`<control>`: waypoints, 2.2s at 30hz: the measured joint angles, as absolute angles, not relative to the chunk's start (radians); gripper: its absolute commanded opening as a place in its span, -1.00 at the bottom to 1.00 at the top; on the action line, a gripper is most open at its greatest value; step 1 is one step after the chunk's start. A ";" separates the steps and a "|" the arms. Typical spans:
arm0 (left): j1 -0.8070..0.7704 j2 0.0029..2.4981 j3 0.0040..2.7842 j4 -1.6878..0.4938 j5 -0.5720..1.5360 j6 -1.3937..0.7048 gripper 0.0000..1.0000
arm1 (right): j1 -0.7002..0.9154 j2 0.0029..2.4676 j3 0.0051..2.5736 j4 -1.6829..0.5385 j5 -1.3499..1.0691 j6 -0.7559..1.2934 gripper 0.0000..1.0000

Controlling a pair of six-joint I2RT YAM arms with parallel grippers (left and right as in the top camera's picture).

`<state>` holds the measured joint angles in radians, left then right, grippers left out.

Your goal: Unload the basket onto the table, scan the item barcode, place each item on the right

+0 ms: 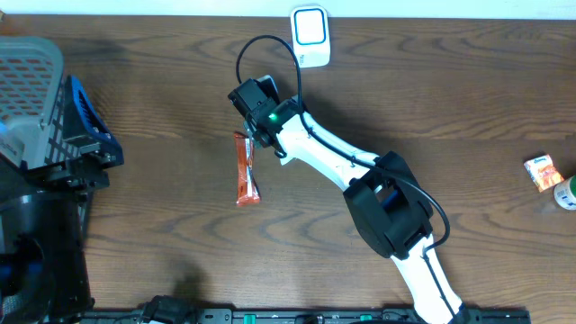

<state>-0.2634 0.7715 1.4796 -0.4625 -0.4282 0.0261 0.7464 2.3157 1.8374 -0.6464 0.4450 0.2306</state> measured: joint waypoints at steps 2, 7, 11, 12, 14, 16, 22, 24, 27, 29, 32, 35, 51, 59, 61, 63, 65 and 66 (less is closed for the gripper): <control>-0.263 0.772 1.480 -0.463 -0.428 0.026 0.87 | 0.746 2.317 1.837 -0.646 0.454 0.220 0.85; -0.263 0.772 1.480 -0.463 -0.428 0.026 0.87 | 0.743 2.326 1.838 -0.656 0.469 0.212 0.82; -0.263 0.772 1.480 -0.464 -0.428 0.026 0.87 | 0.741 2.365 1.847 -0.668 0.484 0.195 0.82; -0.263 0.772 1.480 -0.463 -0.428 0.026 0.87 | 0.741 2.366 1.851 -0.676 0.480 0.189 0.79; -0.263 0.772 1.480 -0.463 -0.428 0.026 0.87 | 0.741 2.370 1.855 -0.688 0.486 0.178 0.46; -0.263 0.772 1.480 -0.463 -0.428 0.026 0.87 | 0.741 2.378 1.859 -0.698 0.487 0.167 -0.60; -0.263 0.772 1.480 -0.464 -0.428 0.026 0.87 | 0.738 2.391 1.876 -0.751 0.488 0.168 -0.98; -0.263 0.772 1.480 -0.464 -0.428 0.026 0.87 | 0.727 2.389 1.890 -0.778 0.450 0.168 -0.98; -0.263 0.772 1.480 -0.464 -0.428 0.026 0.87 | 0.694 2.369 1.913 -0.838 0.318 0.158 -0.98; -0.263 0.772 1.480 -0.463 -0.428 0.026 0.87 | 0.665 2.339 1.916 -0.867 0.178 0.137 -0.97; -0.263 0.772 1.480 -0.463 -0.428 0.030 0.87 | 0.611 2.279 1.916 -0.902 -0.084 0.112 -0.97; -0.263 0.771 1.480 -0.462 -0.428 0.035 0.87 | 0.551 2.211 1.916 -0.941 -0.313 0.098 -0.98; -0.263 0.768 1.480 -0.461 -0.428 0.049 0.87 | 0.339 2.146 1.925 -1.058 -1.119 -0.006 -0.97; -0.263 0.768 1.480 -0.461 -0.428 0.050 0.87 | 0.326 2.146 1.925 -1.018 -1.153 -0.008 -0.97; -0.263 0.768 1.480 -0.461 -0.428 0.049 0.87 | 0.326 2.146 1.925 -1.016 -1.156 -0.008 -0.97; -0.263 0.768 1.480 -0.461 -0.428 0.050 0.87 | 0.326 2.146 1.925 -1.016 -1.168 -0.009 -0.97; -0.263 0.768 1.480 -0.461 -0.428 0.050 0.87 | 0.326 2.146 1.925 -1.015 -1.184 -0.009 -0.97; -0.263 0.768 1.480 -0.461 -0.428 0.050 0.87 | 0.326 2.146 1.925 -1.013 -1.190 -0.009 -0.97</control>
